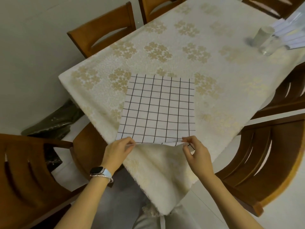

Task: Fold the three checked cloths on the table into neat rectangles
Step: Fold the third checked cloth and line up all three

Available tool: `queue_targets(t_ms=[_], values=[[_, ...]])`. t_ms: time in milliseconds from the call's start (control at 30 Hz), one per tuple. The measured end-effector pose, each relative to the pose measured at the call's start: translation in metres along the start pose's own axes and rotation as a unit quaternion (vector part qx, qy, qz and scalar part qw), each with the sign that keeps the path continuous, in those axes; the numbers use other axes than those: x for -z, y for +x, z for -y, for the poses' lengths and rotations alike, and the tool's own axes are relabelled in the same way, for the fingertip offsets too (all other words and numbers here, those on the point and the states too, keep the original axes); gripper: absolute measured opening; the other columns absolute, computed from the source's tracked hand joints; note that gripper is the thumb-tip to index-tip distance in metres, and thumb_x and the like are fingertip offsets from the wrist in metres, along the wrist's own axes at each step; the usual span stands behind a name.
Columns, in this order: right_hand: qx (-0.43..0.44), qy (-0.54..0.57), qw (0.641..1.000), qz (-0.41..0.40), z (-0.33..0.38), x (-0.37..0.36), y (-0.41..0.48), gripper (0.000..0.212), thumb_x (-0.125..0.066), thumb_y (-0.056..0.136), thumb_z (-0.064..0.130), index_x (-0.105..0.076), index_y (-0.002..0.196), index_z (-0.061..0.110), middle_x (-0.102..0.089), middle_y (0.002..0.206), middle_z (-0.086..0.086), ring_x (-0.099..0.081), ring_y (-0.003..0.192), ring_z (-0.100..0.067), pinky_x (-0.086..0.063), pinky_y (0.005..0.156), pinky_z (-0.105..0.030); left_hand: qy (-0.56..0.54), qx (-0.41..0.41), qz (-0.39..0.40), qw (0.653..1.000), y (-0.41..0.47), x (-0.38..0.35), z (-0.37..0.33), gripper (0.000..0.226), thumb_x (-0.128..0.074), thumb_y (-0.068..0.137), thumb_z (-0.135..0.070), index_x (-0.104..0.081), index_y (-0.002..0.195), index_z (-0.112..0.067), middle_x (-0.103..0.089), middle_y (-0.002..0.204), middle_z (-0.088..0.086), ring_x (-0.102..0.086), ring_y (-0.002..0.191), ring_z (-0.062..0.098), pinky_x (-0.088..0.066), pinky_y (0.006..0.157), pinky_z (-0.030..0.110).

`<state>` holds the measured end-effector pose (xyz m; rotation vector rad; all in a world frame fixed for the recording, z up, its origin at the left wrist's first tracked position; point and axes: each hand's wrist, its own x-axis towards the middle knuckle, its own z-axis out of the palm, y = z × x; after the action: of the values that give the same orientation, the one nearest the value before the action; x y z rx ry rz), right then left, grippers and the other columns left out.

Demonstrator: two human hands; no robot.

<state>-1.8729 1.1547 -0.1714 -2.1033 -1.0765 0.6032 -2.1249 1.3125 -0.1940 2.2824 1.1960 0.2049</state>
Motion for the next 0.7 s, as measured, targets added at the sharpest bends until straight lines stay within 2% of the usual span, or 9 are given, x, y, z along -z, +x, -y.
queue_targets(t_ms=[67,133,200,300,367,433,533,600,700], values=[[0.012,0.009,1.000,0.024,-0.001,0.009,-0.003,0.016,-0.061,0.094,0.034,-0.059,0.109,0.029,-0.062,0.111,0.022,-0.058,0.102,0.004,-0.039,0.080,-0.001,-0.037,0.020,-0.005,0.999,-0.004,0.010,-0.002,0.004,-0.065,0.092,-0.028,-0.067,0.094,-0.030,-0.069,0.087,-0.020,-0.065,0.079,0.002,-0.053,0.065,0.024],[0.041,-0.012,0.998,0.053,-0.004,0.017,-0.004,0.037,-0.072,0.084,0.043,-0.058,0.117,0.033,-0.057,0.116,0.028,-0.051,0.108,0.011,-0.033,0.091,-0.001,-0.057,0.021,-0.012,0.998,-0.007,0.018,-0.006,0.006,-0.067,0.091,-0.024,-0.068,0.095,-0.029,-0.069,0.087,-0.020,-0.066,0.080,0.003,-0.056,0.067,0.027],[0.068,-0.047,0.994,0.069,-0.009,0.020,-0.003,0.049,-0.080,0.077,0.039,-0.058,0.121,0.031,-0.056,0.118,0.027,-0.046,0.109,0.013,-0.030,0.098,-0.005,-0.066,0.010,-0.014,0.998,-0.009,0.025,-0.011,0.008,-0.068,0.090,-0.023,-0.068,0.096,-0.028,-0.069,0.087,-0.019,-0.066,0.080,0.004,-0.057,0.067,0.031],[0.072,-0.050,0.995,0.049,-0.011,0.022,-0.001,0.038,-0.078,0.080,0.030,-0.065,0.116,0.029,-0.061,0.111,0.025,-0.048,0.103,0.018,-0.039,0.096,-0.015,-0.072,-0.013,-0.015,0.997,-0.016,0.033,-0.018,0.010,-0.068,0.089,-0.024,-0.069,0.097,-0.028,-0.069,0.088,-0.021,-0.066,0.082,-0.001,-0.058,0.068,0.028],[0.067,-0.021,0.997,0.040,-0.011,0.024,0.000,0.025,-0.078,0.079,0.028,-0.069,0.102,0.029,-0.064,0.100,0.026,-0.052,0.097,0.021,-0.044,0.087,-0.011,-0.084,-0.023,-0.017,0.996,-0.022,0.038,-0.020,0.010,-0.068,0.088,-0.025,-0.070,0.098,-0.028,-0.069,0.090,-0.021,-0.066,0.084,-0.001,-0.058,0.071,0.026],[0.044,0.018,0.997,0.053,-0.011,0.029,0.000,0.018,-0.079,0.078,0.028,-0.070,0.093,0.029,-0.069,0.093,0.023,-0.060,0.092,0.013,-0.046,0.077,-0.009,-0.103,-0.022,-0.023,0.994,-0.029,0.040,-0.019,0.010,-0.070,0.087,-0.024,-0.071,0.096,-0.027,-0.070,0.090,-0.022,-0.067,0.088,-0.002,-0.057,0.074,0.022],[0.003,0.061,0.995,0.081,-0.017,0.035,-0.004,0.020,-0.080,0.078,0.022,-0.069,0.094,0.029,-0.072,0.092,0.018,-0.066,0.087,0.002,-0.051,0.074,-0.014,-0.137,-0.007,-0.014,0.990,-0.040,0.039,-0.014,0.015,-0.074,0.084,-0.018,-0.071,0.094,-0.028,-0.070,0.090,-0.021,-0.067,0.091,-0.002,-0.056,0.077,0.017],[-0.015,0.075,0.993,0.092,-0.022,0.038,-0.008,0.023,-0.079,0.079,0.015,-0.069,0.094,0.030,-0.072,0.093,0.018,-0.066,0.088,0.000,-0.054,0.077,-0.022,-0.152,0.005,-0.001,0.988,-0.046,0.036,-0.009,0.018,-0.076,0.082,-0.015,-0.072,0.094,-0.029,-0.071,0.090,-0.020,-0.068,0.090,0.000,-0.057,0.078,0.022],[-0.025,0.075,0.992,0.100,-0.028,0.042,-0.012,0.026,-0.079,0.079,0.014,-0.068,0.096,0.029,-0.071,0.095,0.015,-0.065,0.090,-0.001,-0.054,0.080,-0.027,-0.176,0.036,0.009,0.984,-0.054,0.034,0.000,0.026,-0.078,0.080,-0.009,-0.073,0.093,-0.030,-0.072,0.091,-0.020,-0.069,0.091,0.002,-0.058,0.080,0.026]])
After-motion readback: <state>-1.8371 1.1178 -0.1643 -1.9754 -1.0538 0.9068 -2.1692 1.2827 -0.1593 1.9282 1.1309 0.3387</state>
